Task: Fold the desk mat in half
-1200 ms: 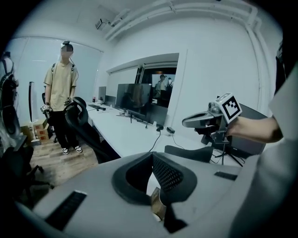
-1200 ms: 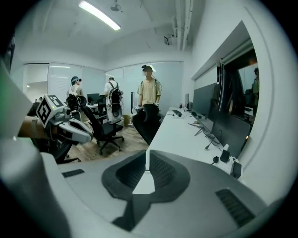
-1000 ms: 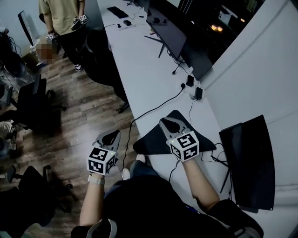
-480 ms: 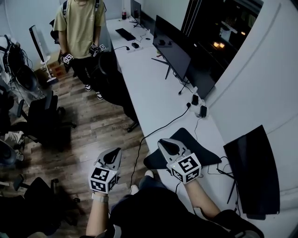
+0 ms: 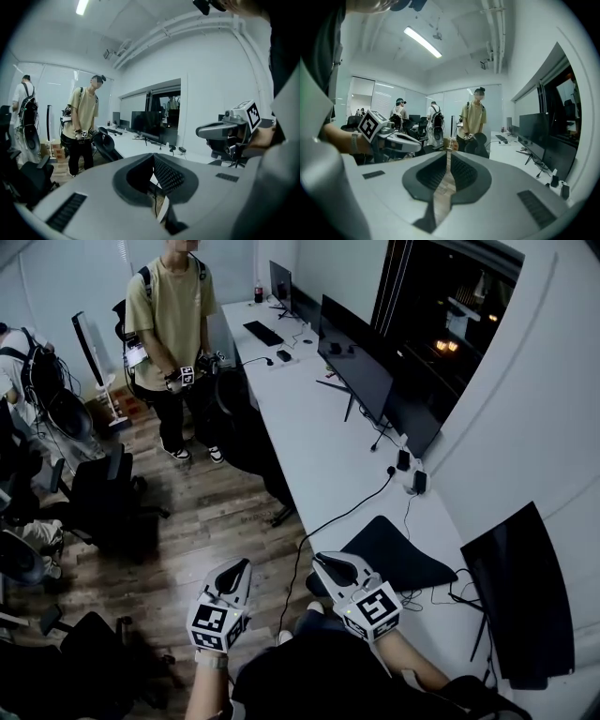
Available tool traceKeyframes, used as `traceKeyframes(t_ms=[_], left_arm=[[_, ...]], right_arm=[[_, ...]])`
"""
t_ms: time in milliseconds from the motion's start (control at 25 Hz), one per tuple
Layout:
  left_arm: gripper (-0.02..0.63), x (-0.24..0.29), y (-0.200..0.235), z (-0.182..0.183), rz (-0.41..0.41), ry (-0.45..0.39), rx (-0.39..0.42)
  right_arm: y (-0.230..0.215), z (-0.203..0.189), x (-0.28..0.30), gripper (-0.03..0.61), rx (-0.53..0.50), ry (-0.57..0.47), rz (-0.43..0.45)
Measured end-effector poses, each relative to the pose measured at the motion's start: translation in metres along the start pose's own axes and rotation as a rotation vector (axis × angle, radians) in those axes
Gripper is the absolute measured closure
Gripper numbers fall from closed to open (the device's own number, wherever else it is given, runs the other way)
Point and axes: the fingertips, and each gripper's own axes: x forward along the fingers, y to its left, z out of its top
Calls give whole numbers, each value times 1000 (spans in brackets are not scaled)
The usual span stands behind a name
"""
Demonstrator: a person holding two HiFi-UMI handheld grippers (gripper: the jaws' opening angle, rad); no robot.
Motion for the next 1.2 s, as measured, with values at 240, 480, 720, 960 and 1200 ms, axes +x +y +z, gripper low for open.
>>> traceKeyframes(t_ms=[240,480,720,960,1200], left_arm=[[604,-16,0,-2,6,-8,13],[604,-29,-5,3,5,-37,23],[604,-34,-6,3,16,-52,24],[603,-31,-12,-3,12,-52,28],[603,-26,-19,-6,6,-51,22]], right_arm=[[23,2,2,544,8,-15,32],[38,0,1,543,-11,-21,65],[37,-1,-2,544,-10,-24,63],[30,-13,-10,543,10,-13,39],[24,-21,-17,543,13,1,20]])
